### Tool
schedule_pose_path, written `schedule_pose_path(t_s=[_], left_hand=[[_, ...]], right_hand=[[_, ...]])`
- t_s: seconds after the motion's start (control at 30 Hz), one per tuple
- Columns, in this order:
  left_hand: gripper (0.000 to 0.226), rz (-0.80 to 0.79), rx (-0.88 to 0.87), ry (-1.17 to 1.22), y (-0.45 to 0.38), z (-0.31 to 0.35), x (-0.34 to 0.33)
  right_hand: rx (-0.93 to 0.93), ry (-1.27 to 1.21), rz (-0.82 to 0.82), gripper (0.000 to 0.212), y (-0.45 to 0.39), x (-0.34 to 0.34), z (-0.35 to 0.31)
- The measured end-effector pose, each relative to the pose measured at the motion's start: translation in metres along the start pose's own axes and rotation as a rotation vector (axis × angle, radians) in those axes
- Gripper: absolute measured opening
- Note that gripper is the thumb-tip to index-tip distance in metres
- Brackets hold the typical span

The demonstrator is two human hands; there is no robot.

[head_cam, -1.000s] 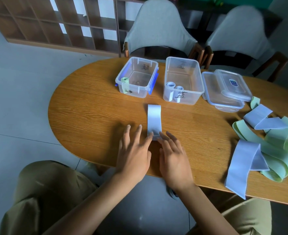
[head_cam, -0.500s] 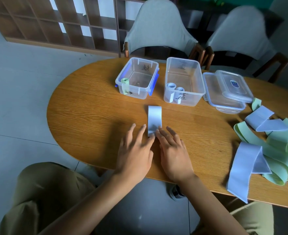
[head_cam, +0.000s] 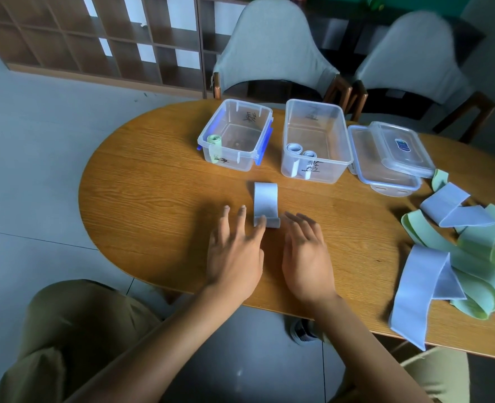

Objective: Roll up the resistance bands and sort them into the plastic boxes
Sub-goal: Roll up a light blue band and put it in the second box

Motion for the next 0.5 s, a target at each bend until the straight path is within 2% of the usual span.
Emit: schedule_pose_path(t_s=[0.37, 0.5], left_hand=[[0.055, -0.049, 0.006, 0.002, -0.029, -0.004, -0.002], [0.053, -0.007, -0.011, 0.112, -0.044, -0.013, -0.007]], right_hand=[[0.118, 0.087, -0.093, 0.047, 0.002, -0.007, -0.004], [0.125, 0.108, -0.103, 0.047, -0.009, -0.011, -0.002]])
Point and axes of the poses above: each hand's wrist, its own y-axis away from the middle knuckle, its own x-axis out of the back of the hand, z = x × y, the point moved 3 cm from there along -y, towards the middle knuckle, and after that the axes turned 8 degrees about z, right-handed, at the moved point
